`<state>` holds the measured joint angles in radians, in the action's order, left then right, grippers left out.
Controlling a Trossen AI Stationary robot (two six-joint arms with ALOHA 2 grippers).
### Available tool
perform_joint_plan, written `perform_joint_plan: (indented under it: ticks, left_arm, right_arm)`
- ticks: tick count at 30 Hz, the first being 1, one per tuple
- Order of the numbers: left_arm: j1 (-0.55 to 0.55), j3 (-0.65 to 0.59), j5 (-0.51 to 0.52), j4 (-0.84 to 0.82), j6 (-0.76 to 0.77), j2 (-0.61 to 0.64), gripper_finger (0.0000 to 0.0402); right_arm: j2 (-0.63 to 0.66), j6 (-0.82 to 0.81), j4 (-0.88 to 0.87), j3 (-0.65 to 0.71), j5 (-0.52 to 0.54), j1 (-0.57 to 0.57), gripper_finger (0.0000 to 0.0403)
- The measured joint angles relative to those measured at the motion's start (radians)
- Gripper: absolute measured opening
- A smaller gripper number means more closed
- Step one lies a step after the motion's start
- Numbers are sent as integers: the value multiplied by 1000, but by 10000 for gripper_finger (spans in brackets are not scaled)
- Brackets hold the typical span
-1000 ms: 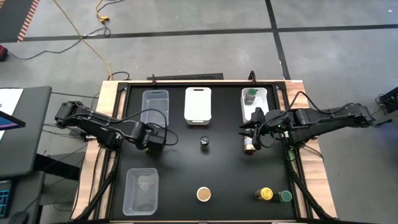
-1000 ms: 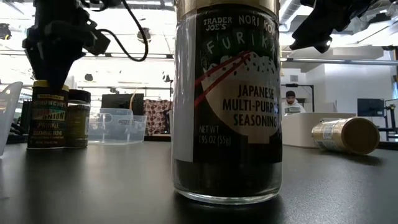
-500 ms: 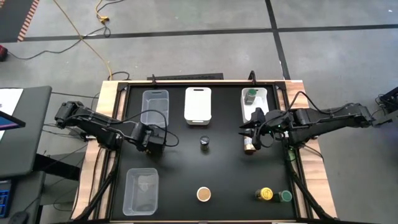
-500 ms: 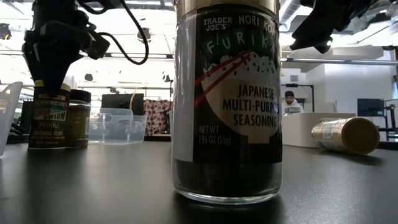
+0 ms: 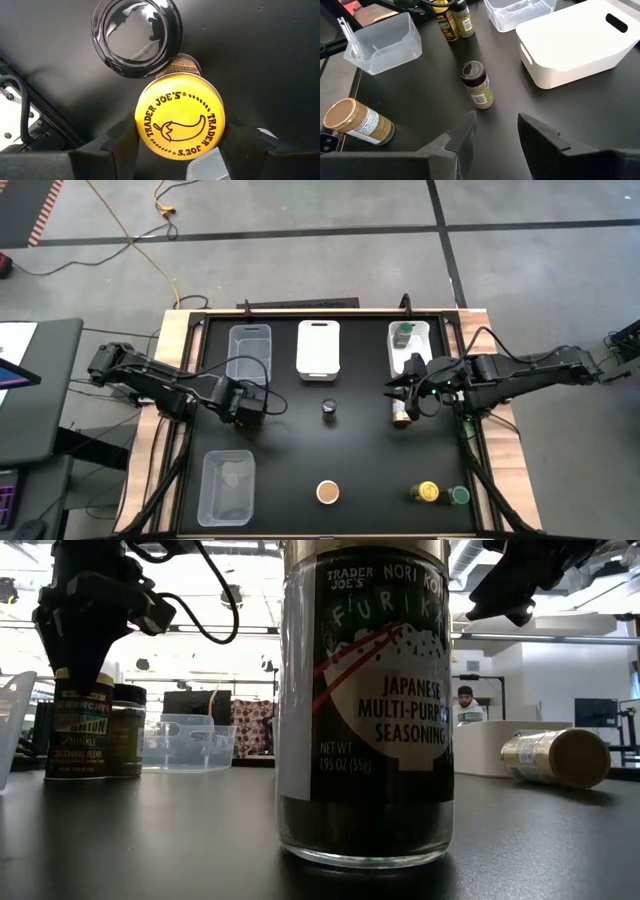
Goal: Sort spices by type
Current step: Put the top yellow spice bottle into the top transparent bin
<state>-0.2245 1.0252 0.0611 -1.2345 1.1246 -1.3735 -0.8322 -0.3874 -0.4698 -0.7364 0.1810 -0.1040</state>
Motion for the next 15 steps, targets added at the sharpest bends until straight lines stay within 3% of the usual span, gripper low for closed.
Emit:
perform_joint_plan:
  ticks: [6, 15]
  left_arm:
    - [0, 5, -40, -5, 7, 8, 224]
    - [-29, 120, -42, -139, 80, 86, 224]
  right_arm:
    - [0, 0, 0, 0, 0, 0, 172]
    - [0, 5, -7, 0, 0, 0, 172]
